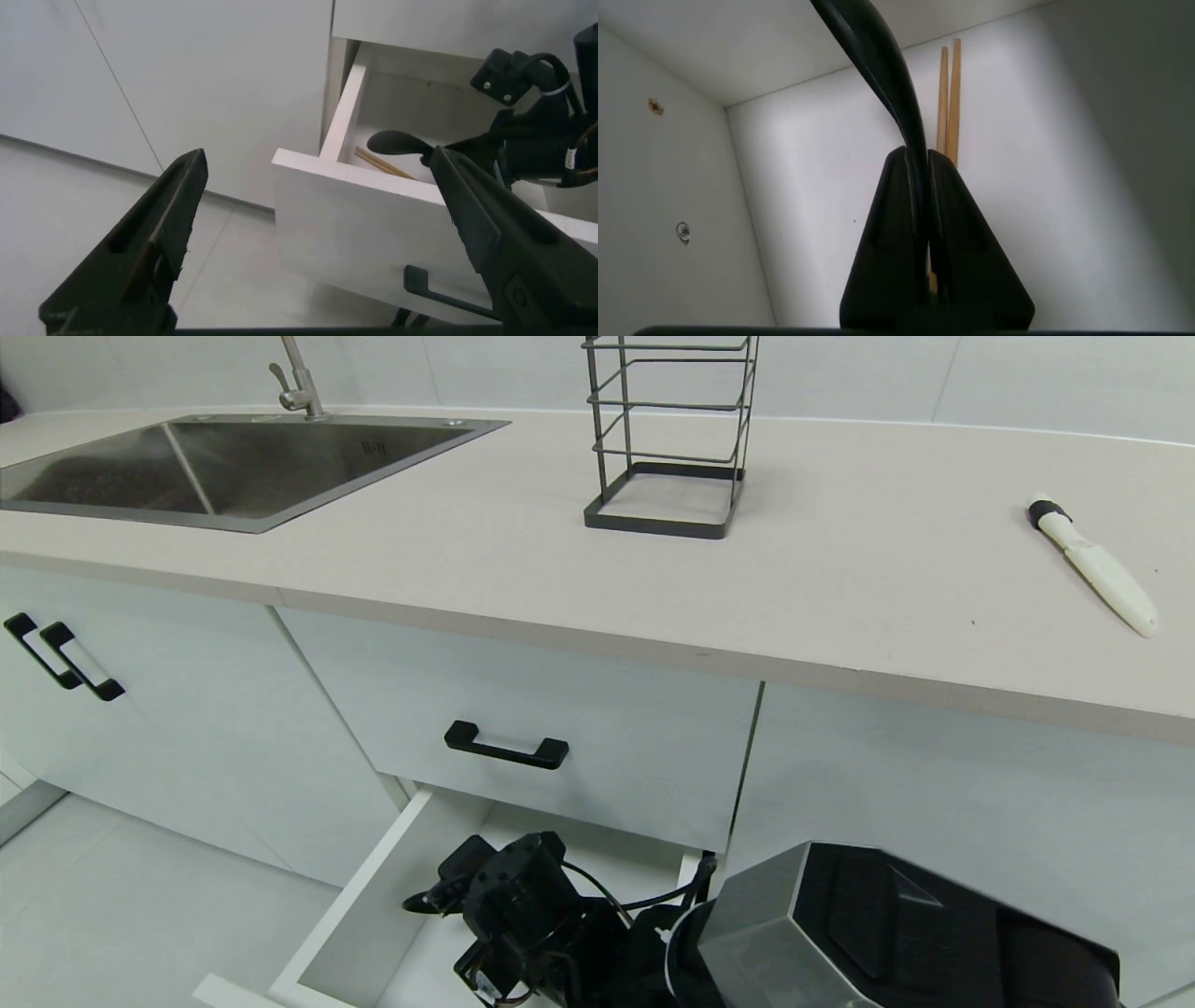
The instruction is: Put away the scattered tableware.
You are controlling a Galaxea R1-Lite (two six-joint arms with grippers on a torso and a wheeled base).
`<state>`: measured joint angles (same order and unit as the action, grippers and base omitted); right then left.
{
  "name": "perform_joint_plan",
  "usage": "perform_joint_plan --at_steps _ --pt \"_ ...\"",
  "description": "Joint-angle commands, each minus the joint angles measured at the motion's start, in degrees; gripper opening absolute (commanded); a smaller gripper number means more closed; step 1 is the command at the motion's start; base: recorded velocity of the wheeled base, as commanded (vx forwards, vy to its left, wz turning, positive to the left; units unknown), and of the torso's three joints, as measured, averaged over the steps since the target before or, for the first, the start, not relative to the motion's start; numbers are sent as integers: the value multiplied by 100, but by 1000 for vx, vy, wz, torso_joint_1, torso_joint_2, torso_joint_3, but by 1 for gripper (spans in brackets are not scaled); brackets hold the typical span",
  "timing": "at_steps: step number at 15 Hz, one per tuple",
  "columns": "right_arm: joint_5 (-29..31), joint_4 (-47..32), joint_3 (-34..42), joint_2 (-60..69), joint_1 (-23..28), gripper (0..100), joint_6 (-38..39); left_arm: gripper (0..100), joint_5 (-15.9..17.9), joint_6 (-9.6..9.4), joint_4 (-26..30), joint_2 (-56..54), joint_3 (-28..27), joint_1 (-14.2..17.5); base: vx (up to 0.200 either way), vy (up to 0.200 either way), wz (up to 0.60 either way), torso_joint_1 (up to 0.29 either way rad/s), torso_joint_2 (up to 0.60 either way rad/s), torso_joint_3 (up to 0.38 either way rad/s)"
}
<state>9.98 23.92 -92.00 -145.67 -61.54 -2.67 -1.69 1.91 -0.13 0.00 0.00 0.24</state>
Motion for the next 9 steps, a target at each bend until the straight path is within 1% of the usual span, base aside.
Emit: perform_joint_plan --at_steps 1,6,9 --pt "12 -1 -2 -102 -16 0 -5 100 -6 2 -4 0 0 2 0 0 0 0 0 0" --pt "179 -238 -46 -120 -104 0 153 100 2 2 -4 0 0 2 0 0 0 0 0 0" --pt "171 -247 -37 -146 -139 0 144 100 -6 2 -4 0 0 2 0 0 0 0 0 0"
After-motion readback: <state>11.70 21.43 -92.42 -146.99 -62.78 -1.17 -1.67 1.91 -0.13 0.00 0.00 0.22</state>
